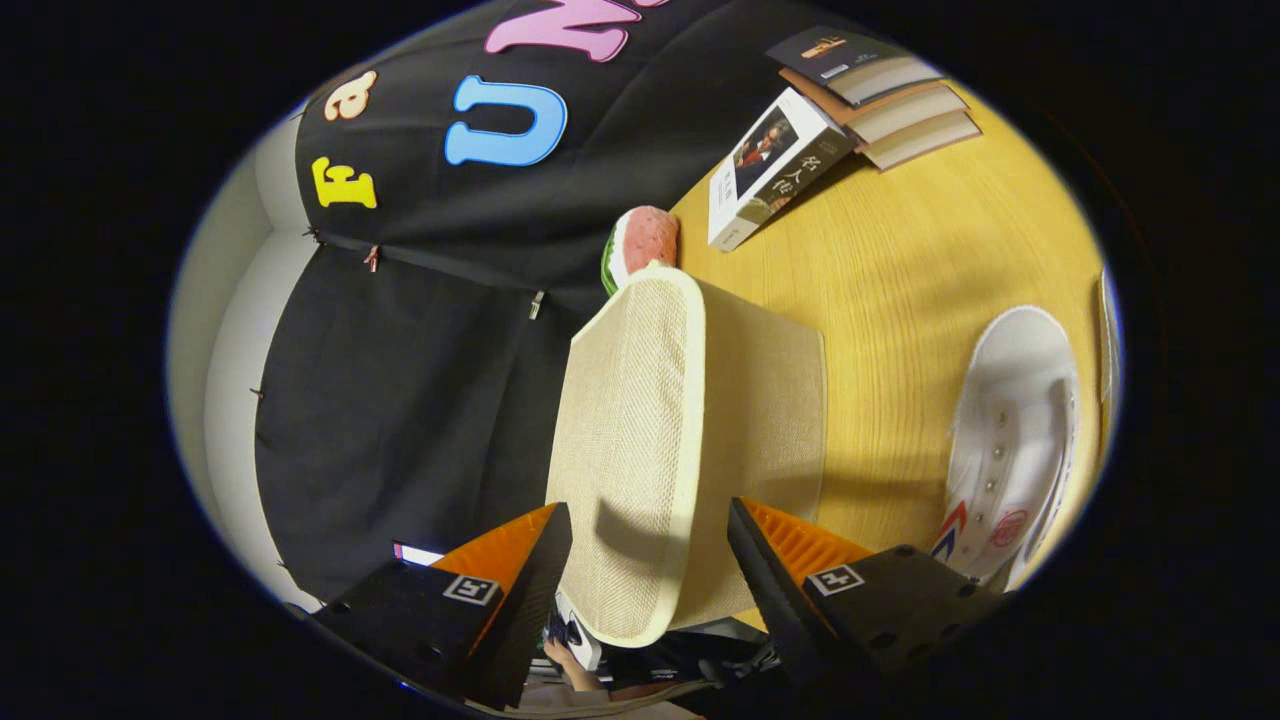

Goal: Open the storage box then place both shoes into the box .Put the left shoe in first, then the right shoe, with the right side of both shoes facing outward in a uniform manner.

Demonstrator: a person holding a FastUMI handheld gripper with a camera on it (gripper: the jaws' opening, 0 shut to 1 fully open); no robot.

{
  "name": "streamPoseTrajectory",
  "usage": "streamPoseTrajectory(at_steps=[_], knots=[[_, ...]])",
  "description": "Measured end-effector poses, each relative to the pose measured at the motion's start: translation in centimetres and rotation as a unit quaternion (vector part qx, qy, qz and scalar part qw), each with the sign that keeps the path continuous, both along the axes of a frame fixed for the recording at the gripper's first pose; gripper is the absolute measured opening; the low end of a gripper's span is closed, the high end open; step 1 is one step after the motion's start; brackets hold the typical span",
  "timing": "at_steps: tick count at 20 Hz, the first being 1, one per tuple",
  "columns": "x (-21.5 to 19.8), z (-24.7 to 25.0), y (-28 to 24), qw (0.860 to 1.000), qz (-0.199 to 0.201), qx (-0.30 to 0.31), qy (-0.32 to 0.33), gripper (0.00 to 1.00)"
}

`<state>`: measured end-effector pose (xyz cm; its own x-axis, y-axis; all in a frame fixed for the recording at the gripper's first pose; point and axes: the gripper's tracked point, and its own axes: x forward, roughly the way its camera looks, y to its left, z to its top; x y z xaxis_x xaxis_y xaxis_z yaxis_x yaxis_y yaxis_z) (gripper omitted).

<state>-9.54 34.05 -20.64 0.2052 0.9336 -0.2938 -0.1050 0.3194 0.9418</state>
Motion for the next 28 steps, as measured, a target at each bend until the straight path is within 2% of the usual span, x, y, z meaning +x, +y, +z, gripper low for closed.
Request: streamPoseTrajectory(at_steps=[1,5,6,12,19,24,28], knots=[[0.1,0.1,0.2,1.0,-0.002,0.001,0.002,0.88],[1.1,1.8,-0.8,0.999,-0.031,0.011,0.003,0.12],[0.4,2.8,-0.7,1.0,-0.028,0.014,-0.004,0.08],[0.0,10.1,1.3,0.998,-0.015,0.018,-0.063,0.06],[-1.2,18.5,8.6,0.991,0.017,0.014,-0.131,0.08],[-2.3,21.1,15.0,0.989,0.045,0.016,-0.141,0.09],[-3.5,21.5,19.0,0.988,0.065,0.029,-0.137,0.19]])
